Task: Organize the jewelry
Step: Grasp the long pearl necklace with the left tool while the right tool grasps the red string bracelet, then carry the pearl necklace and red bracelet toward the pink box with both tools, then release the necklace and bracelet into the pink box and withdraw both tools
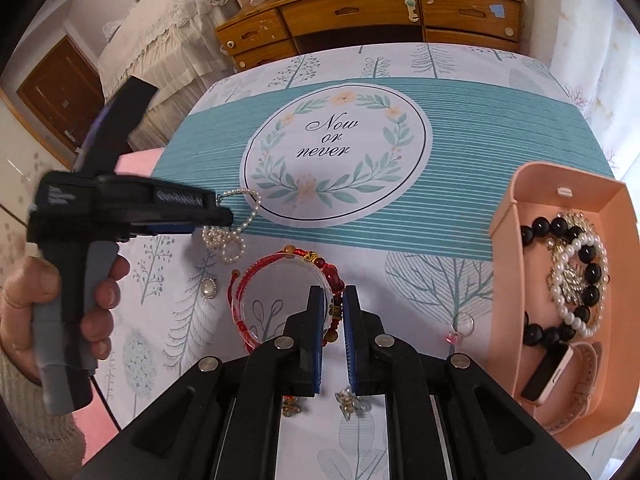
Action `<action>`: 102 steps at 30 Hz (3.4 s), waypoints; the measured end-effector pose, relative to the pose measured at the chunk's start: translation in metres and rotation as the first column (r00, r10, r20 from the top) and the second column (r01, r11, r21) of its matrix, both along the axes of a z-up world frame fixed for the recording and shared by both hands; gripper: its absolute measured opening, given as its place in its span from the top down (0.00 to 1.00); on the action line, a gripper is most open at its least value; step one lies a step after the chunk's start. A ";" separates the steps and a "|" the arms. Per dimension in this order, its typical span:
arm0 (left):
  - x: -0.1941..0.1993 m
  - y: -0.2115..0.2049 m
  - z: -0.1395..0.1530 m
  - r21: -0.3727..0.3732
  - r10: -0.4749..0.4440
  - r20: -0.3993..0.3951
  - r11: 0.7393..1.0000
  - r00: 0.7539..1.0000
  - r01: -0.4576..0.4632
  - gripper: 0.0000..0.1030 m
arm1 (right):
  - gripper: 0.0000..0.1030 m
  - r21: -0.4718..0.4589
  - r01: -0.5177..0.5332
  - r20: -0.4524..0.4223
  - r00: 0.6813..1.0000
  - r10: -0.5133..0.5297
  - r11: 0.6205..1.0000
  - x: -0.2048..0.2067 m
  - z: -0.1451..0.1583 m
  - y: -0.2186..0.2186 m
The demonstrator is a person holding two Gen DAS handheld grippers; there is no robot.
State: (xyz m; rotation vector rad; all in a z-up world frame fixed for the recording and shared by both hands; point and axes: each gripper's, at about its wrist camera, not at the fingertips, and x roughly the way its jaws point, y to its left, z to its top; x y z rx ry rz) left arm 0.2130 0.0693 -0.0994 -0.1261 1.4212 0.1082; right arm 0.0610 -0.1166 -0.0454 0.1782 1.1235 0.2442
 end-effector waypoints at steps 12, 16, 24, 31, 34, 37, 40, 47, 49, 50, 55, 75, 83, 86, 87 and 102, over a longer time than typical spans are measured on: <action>-0.022 0.017 0.029 -0.171 0.068 0.059 0.984 0.996 -0.057 0.94 | 0.91 0.067 0.070 0.072 0.995 -0.075 0.995 -0.036 0.040 -0.045; -0.034 0.012 0.068 -0.203 0.042 0.141 0.979 0.989 -0.012 0.98 | 0.91 0.082 0.107 0.124 0.985 -0.116 0.991 -0.053 0.065 -0.067; -0.055 -0.024 0.154 -0.251 -0.047 0.308 0.959 0.950 0.128 0.98 | 0.91 0.096 0.210 0.237 0.945 -0.227 0.973 -0.083 0.120 -0.119; -0.068 -0.060 0.197 -0.249 -0.129 0.368 0.940 0.921 0.231 0.98 | 0.91 0.099 0.268 0.289 0.914 -0.285 0.958 -0.110 0.150 -0.153; -0.074 -0.075 0.215 -0.264 -0.155 0.400 0.924 0.903 0.276 0.98 | 0.91 0.095 0.288 0.304 0.903 -0.303 0.953 -0.121 0.160 -0.163; -0.083 -0.093 0.241 -0.265 -0.185 0.451 0.907 0.873 0.328 0.98 | 0.91 0.091 0.309 0.319 0.892 -0.321 0.947 -0.130 0.169 -0.173; -0.092 -0.113 0.269 -0.263 -0.219 0.500 0.883 0.838 0.388 0.98 | 0.91 0.092 0.329 0.322 0.883 -0.341 0.940 -0.139 0.173 -0.184; -0.112 -0.162 0.302 -0.265 -0.303 0.544 0.823 0.783 0.502 0.98 | 0.91 0.090 0.384 0.295 0.871 -0.393 0.919 -0.148 0.166 -0.205; -0.118 -0.176 0.299 -0.271 -0.329 0.533 0.806 0.779 0.526 0.98 | 0.91 0.086 0.395 0.290 0.868 -0.402 0.915 -0.149 0.163 -0.209; -0.118 -0.181 0.296 -0.273 -0.339 0.527 0.801 0.779 0.533 0.98 | 0.91 0.084 0.401 0.288 0.867 -0.407 0.912 -0.150 0.162 -0.211; -0.124 -0.206 0.266 -0.287 -0.392 0.476 0.778 0.788 0.560 0.98 | 0.91 0.077 0.421 0.274 0.863 -0.425 0.904 -0.151 0.152 -0.219; -0.123 -0.241 0.147 -0.230 -0.496 0.318 0.786 0.808 0.574 0.98 | 0.91 0.078 0.464 0.162 0.868 -0.470 0.882 -0.140 0.084 -0.233; -0.103 -0.249 0.105 -0.254 -0.470 0.280 0.805 0.837 0.537 0.98 | 0.91 0.076 0.462 0.151 0.871 -0.468 0.884 -0.129 0.075 -0.225; -0.100 -0.247 0.092 -0.236 -0.480 0.257 0.811 0.839 0.536 0.98 | 0.91 0.079 0.463 0.148 0.870 -0.470 0.883 -0.126 0.073 -0.223; -0.100 -0.246 0.088 -0.229 -0.481 0.250 0.814 0.840 0.534 0.98 | 0.91 0.082 0.463 0.147 0.870 -0.470 0.882 -0.125 0.071 -0.222; -0.122 -0.199 0.083 -0.137 -0.480 0.230 0.845 0.846 0.517 0.95 | 0.91 0.061 0.446 0.086 0.889 -0.450 0.893 -0.089 0.036 -0.204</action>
